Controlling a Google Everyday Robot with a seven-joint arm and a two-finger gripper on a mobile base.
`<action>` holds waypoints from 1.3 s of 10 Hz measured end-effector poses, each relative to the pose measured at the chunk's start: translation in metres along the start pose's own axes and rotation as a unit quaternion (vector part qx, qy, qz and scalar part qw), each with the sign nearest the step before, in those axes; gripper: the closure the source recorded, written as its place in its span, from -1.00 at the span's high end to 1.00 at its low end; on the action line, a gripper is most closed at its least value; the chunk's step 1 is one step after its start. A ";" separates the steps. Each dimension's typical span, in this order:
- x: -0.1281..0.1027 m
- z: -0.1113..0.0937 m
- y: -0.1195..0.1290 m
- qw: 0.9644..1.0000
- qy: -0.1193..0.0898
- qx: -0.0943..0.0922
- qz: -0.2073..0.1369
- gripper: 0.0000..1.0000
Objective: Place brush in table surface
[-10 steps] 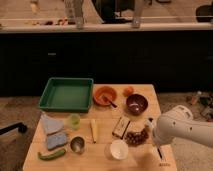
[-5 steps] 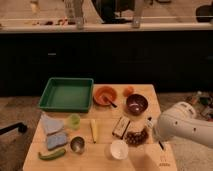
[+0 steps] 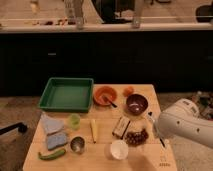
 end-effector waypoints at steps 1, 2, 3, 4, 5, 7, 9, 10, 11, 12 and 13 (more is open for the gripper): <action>0.000 -0.002 0.000 1.000 0.003 -0.001 0.000 -1.00; 0.001 -0.006 0.001 1.000 0.007 -0.003 0.001 -1.00; 0.001 -0.010 0.002 1.000 0.012 -0.005 0.001 -1.00; 0.001 -0.014 0.003 1.000 0.017 -0.007 0.002 -1.00; 0.001 -0.020 0.004 1.000 0.023 -0.009 0.003 -1.00; 0.001 -0.027 0.005 0.999 0.031 -0.012 0.003 -1.00; 0.001 -0.033 0.005 0.999 0.039 -0.014 0.004 -1.00; 0.000 -0.035 0.005 0.999 0.042 -0.014 0.004 -1.00; 0.000 -0.037 0.006 0.999 0.044 -0.015 0.005 -1.00; 0.000 -0.038 0.006 0.999 0.047 -0.015 0.005 -1.00; -0.001 -0.040 0.006 0.999 0.049 -0.015 0.005 -1.00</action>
